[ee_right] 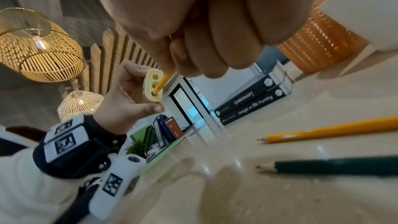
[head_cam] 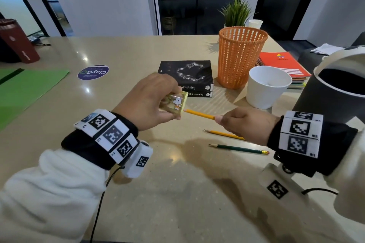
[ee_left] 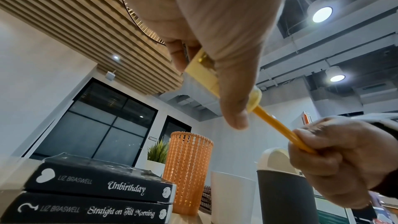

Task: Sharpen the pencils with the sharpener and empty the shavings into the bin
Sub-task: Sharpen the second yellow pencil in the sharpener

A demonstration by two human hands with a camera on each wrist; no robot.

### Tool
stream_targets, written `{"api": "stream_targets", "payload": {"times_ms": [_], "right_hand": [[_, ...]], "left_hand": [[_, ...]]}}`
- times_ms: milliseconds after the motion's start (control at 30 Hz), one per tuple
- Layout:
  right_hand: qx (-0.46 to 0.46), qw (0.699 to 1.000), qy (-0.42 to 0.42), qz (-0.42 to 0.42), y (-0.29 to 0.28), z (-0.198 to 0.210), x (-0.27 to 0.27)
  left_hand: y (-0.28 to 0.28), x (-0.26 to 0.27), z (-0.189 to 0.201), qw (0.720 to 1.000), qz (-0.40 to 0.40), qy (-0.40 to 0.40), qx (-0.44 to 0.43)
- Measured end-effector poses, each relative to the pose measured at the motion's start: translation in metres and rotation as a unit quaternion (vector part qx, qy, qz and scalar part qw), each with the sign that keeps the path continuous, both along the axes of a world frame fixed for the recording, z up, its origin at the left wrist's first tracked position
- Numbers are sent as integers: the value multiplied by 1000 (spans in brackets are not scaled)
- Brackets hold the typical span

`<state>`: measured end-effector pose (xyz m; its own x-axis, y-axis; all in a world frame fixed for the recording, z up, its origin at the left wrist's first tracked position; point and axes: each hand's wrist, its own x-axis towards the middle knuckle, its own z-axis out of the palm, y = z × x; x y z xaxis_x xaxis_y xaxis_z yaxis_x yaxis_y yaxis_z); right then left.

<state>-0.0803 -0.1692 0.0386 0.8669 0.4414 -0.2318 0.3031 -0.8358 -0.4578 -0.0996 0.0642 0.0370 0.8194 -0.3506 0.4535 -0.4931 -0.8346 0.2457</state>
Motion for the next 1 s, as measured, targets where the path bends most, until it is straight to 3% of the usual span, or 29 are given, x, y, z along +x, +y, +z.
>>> {"api": "stream_targets", "payload": {"times_ms": [133,333,633,1000], "right_hand": [[-23,999,-38,13,0,0,0],[-29,997,-67,16,-6,-4,3],[-43,990,-123,47,-12,-6,2],[-9,955,-287,75,-16,-20,0]], "left_hand": [[5,2,-1,995,63,70,-39],[13,-1,-1,985,93,112,-94],[20,-4,-5,971,102,142,-165],[19,-7,-2,965,65,170,-188]]}}
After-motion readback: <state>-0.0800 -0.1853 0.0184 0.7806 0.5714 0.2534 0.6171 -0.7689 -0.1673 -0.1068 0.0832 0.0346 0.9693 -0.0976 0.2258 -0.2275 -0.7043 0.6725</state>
